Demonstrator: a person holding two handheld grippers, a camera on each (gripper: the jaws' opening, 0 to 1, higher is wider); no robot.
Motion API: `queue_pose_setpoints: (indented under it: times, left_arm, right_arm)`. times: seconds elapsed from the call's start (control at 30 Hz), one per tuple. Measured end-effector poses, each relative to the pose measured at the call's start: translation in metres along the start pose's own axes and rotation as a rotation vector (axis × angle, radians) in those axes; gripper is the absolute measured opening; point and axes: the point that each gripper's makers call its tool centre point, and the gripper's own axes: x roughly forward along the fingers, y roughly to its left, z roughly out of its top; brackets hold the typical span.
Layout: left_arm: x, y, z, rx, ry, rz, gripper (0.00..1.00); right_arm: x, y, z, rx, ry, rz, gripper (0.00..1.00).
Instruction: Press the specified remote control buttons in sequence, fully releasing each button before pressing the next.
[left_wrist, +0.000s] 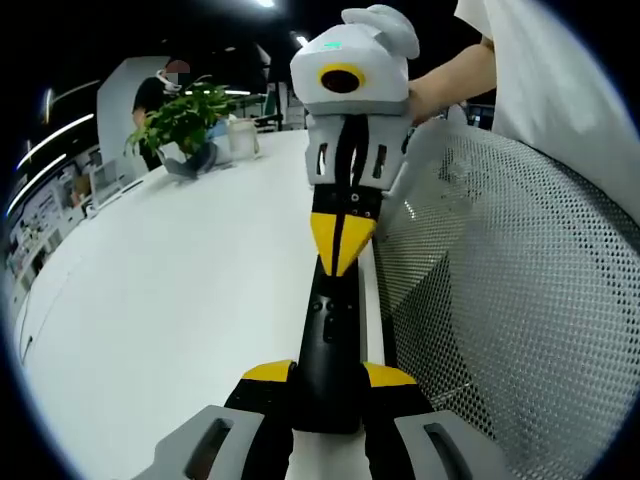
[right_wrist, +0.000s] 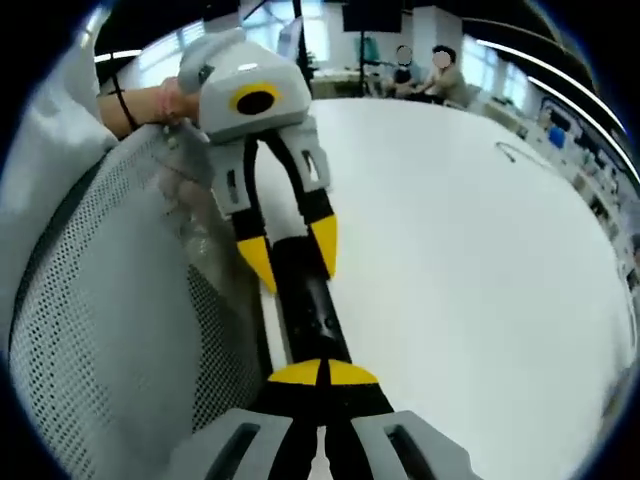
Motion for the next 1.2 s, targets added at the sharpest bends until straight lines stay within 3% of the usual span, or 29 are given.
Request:
queue_pose_setpoints:
  times: [0.2,0.37,0.47,0.57,0.67,0.77,0.9,1.07,1.2]
  left_arm:
    - [0.0,0.0,0.0,0.0,0.0,0.0,0.25]
    - [0.0,0.0,0.0,-0.002,0.0,0.0,0.25]
    - [0.0,0.0,0.0,-0.001,0.0,-0.001,0.25]
    - [0.0,0.0,0.0,-0.001,0.0,-0.001,0.25]
    - [0.0,0.001,0.0,-0.001,0.0,0.0,0.24]
    - [0.0,0.0,0.0,-0.001,0.0,0.0,0.24]
    - [0.0,0.001,0.0,0.0,0.0,0.0,0.24]
    - [0.0,0.001,-0.001,0.001,0.0,0.0,0.24]
    - [0.0,0.0,-0.001,0.002,0.001,-0.001,0.24]
  right_arm:
    - [0.004,0.0,0.001,-0.096,0.082,0.005,0.0]
    - [0.004,-0.002,0.001,-0.075,0.111,-0.004,0.0]
    - [0.003,-0.003,0.001,-0.013,0.074,0.007,0.0]
    - [0.003,-0.002,0.0,-0.014,0.059,0.002,0.0]
    - [0.004,-0.003,0.005,0.034,-0.016,-0.025,0.0]
    - [0.004,-0.004,0.007,0.142,-0.115,-0.041,0.0]
    - [0.006,0.0,0.011,0.152,-0.143,-0.026,0.0]
    - [0.006,-0.002,0.011,0.16,-0.121,-0.015,0.0]
    - [0.008,0.0,0.01,0.018,-0.025,-0.01,0.0]
